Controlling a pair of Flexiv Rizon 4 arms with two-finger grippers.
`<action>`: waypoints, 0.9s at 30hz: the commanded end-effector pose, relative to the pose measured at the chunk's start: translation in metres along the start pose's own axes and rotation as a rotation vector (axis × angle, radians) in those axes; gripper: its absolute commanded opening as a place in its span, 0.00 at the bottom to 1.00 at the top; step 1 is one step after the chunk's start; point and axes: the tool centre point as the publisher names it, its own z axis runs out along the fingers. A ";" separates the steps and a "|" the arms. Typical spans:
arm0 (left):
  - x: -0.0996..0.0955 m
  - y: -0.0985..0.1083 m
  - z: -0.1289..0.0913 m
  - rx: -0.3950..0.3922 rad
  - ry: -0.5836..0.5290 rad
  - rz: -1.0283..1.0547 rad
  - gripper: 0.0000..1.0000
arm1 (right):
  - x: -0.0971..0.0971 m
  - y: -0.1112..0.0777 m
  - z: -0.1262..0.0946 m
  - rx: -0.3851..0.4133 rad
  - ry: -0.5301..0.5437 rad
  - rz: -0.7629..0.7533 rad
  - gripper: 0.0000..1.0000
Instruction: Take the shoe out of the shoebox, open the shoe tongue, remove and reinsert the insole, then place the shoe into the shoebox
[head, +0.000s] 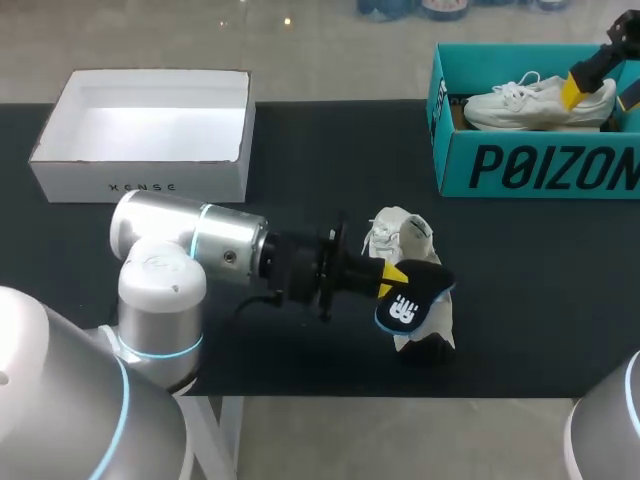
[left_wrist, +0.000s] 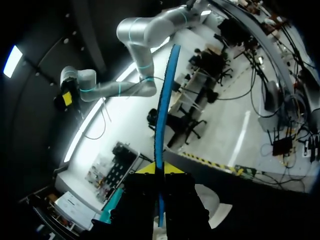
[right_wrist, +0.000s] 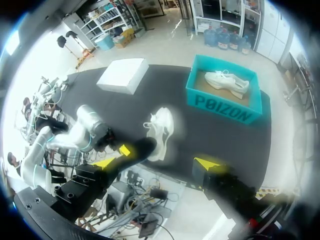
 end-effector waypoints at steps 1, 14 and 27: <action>0.001 0.010 0.013 0.002 0.008 -0.007 0.00 | 0.000 0.002 0.000 0.006 -0.001 0.002 1.00; 0.010 0.015 0.012 -0.061 0.033 -0.050 0.00 | 0.000 0.002 0.000 0.006 -0.001 0.002 1.00; 0.015 0.017 0.005 -0.090 0.045 -0.062 0.00 | 0.000 0.002 0.000 0.006 -0.001 0.002 1.00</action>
